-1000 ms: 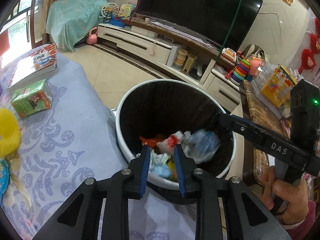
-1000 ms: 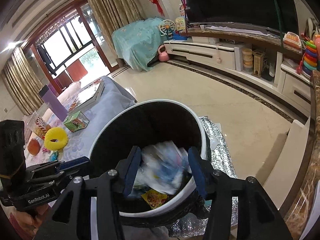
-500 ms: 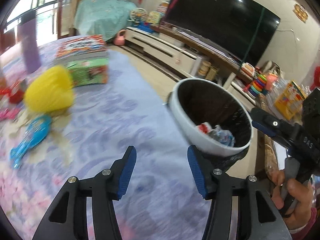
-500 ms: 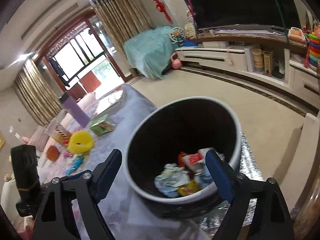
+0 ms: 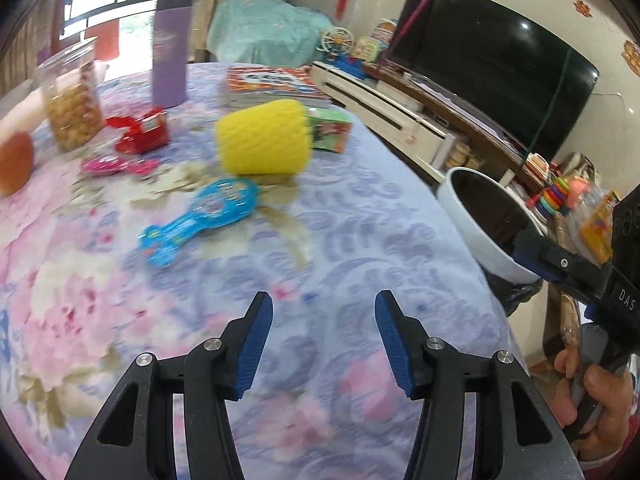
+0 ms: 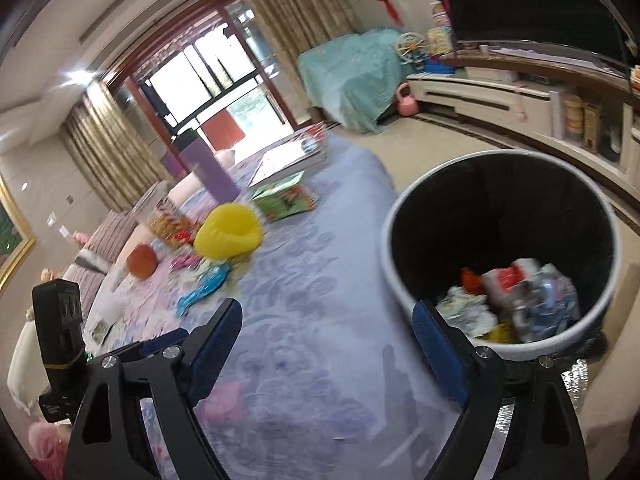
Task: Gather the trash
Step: 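Move both tools back to the table toward the lollipop and foam net, then grasp the blue lollipop toy with the left tool while the right tool grasps the yellow foam net, then carry the lollipop and foam net over the white bin and open both tools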
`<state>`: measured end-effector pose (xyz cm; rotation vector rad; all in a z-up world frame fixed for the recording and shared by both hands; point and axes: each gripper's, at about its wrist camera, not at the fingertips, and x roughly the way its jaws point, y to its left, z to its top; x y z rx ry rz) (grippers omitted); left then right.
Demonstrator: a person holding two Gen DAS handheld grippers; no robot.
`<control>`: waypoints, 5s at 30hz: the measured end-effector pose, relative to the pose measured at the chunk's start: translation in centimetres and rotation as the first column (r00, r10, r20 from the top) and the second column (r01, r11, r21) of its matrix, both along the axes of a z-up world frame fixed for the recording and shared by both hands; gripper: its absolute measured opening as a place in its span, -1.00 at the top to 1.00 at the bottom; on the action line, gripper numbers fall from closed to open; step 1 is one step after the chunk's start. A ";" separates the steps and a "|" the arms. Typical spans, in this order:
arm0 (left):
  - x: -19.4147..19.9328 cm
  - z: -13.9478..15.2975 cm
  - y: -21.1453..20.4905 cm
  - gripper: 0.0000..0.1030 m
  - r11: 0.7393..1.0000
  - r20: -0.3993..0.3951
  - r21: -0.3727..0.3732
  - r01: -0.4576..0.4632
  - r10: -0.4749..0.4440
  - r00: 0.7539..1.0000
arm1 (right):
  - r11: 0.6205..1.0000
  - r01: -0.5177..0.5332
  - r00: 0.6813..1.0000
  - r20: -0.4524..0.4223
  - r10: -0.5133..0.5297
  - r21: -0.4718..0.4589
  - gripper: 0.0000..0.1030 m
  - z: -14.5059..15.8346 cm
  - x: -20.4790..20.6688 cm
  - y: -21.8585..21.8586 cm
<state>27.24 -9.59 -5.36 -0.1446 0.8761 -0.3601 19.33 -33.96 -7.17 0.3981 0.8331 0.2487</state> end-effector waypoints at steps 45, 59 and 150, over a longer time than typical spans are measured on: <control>10.4 -3.7 5.7 -0.02 0.980 -0.024 0.164 0.109 -0.106 0.994 | 0.970 -0.231 0.971 -0.040 0.234 0.080 -0.34 -3.5 13.0 13.3; 7.9 -3.0 5.1 0.36 0.989 0.001 0.143 0.037 -0.037 0.999 | 0.980 -0.185 0.982 -0.034 0.188 0.077 0.63 -3.3 10.4 9.7; 7.9 1.7 -20.1 0.35 0.937 0.065 0.158 0.313 -0.326 0.943 | 0.974 0.202 0.979 0.028 -0.200 -0.104 0.69 0.6 -1.6 -11.9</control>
